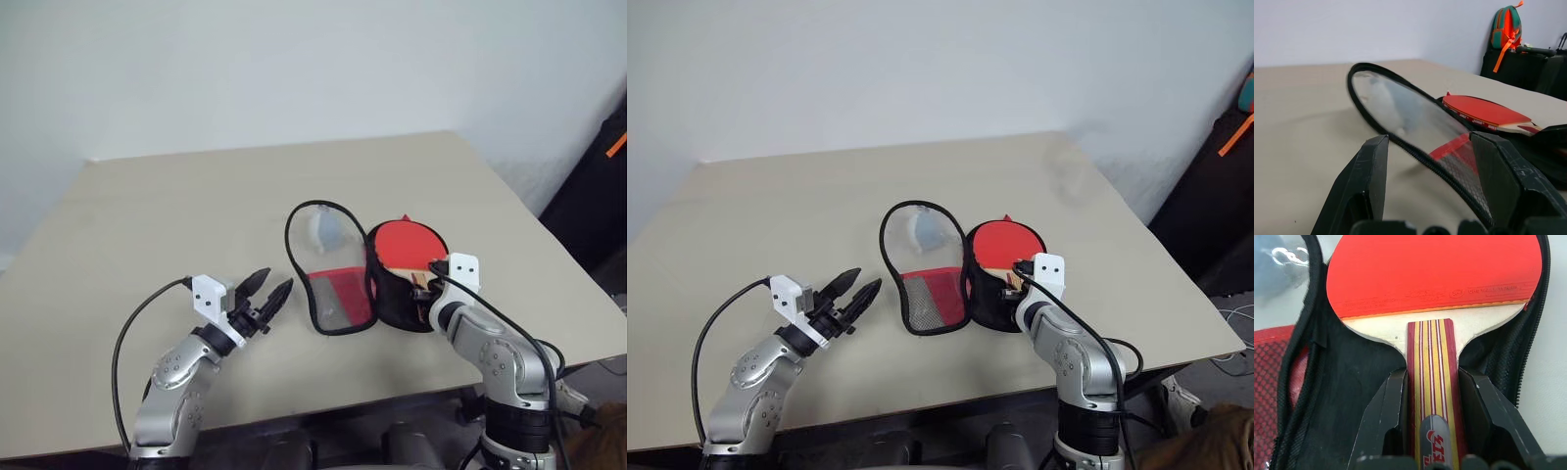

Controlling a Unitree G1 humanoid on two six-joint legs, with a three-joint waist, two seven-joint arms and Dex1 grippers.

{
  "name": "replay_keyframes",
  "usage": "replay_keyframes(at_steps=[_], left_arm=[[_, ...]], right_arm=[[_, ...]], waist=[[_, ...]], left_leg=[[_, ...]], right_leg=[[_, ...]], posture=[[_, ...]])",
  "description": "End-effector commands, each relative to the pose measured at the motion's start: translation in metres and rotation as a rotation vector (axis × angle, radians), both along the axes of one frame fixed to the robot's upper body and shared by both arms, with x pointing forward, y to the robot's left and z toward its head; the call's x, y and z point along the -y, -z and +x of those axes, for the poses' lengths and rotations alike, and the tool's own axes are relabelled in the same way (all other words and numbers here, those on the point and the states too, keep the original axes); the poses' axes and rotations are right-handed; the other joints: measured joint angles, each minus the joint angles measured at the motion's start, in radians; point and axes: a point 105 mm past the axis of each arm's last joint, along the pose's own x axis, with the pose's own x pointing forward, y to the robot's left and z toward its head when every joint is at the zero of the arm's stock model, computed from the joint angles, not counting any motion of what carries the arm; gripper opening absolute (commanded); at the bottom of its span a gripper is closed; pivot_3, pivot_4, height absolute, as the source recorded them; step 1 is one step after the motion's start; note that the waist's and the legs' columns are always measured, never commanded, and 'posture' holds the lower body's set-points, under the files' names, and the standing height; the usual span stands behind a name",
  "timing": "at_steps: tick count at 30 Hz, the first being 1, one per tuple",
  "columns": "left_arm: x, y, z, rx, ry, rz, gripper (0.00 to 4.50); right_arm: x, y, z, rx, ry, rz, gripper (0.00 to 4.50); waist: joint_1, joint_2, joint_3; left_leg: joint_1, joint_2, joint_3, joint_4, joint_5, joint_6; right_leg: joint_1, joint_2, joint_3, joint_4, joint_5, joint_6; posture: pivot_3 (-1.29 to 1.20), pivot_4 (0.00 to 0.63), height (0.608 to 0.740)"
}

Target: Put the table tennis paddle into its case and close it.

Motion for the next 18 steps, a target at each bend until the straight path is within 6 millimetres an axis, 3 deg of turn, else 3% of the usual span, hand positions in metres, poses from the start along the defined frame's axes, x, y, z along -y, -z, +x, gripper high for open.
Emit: replay_keyframes(at_steps=[1,6,7,9,12,15,18], left_arm=[[0.003,-0.019,0.001,0.062,0.015,0.01,2.77],[0.005,-0.022,0.001,0.061,0.015,0.011,2.77],[0.005,-0.023,0.001,0.061,0.013,0.01,2.77],[0.005,-0.024,0.001,0.059,0.011,0.009,2.77],[0.004,-0.025,0.002,0.058,0.005,0.009,2.77],[0.0,-0.024,0.005,0.038,0.0,0.024,2.77],[-0.008,-0.019,0.011,-0.023,-0.005,0.045,2.77]], right_arm=[[0.004,-0.005,0.003,0.035,0.032,-0.021,1.14],[-0.002,-0.004,0.002,0.037,0.015,-0.013,1.14],[-0.002,-0.004,0.003,0.039,0.012,-0.012,1.86],[-0.003,-0.006,0.004,0.048,0.006,-0.013,2.36],[0.0,-0.01,0.005,0.062,0.013,-0.007,3.5],[0.009,-0.027,0.005,0.157,0.026,0.027,4.47],[0.015,-0.049,0.001,0.295,-0.009,0.027,4.47]], waist=[[0.0,0.0,0.0],[0.0,0.0,0.0],[0.0,0.0,0.0],[0.0,0.0,0.0],[0.0,0.0,0.0],[0.001,0.0,0.0],[0.002,0.0,0.0]], left_leg=[[0.0,0.0,0.0,0.0,0.0,0.0],[0.0,0.0,0.0,0.0,0.0,0.0],[0.0,0.0,0.0,0.0,0.0,0.0],[0.0,0.0,0.0,0.0,0.0,0.0],[0.0,0.0,0.0,0.0,0.0,0.0],[0.0,0.0,0.0,0.0,0.0,0.0],[-0.001,0.0,0.0,0.0,0.0,0.0]], right_leg=[[0.0,0.0,0.0,0.0,0.0,0.0],[0.0,0.0,0.0,0.0,0.0,0.0],[0.0,0.0,0.0,0.0,0.0,0.0],[0.0,0.0,0.0,0.0,0.0,0.0],[0.0,0.0,0.0,0.0,0.0,0.0],[0.0,0.0,0.0,0.0,0.0,0.0],[0.0,0.0,0.0,0.0,0.0,0.0]], posture=[[0.0,0.0,0.74],[0.0,0.0,0.74],[0.0,0.0,0.74],[0.0,0.0,0.74],[0.0,0.0,0.74],[0.0,0.0,0.74],[0.0,0.0,0.74]])
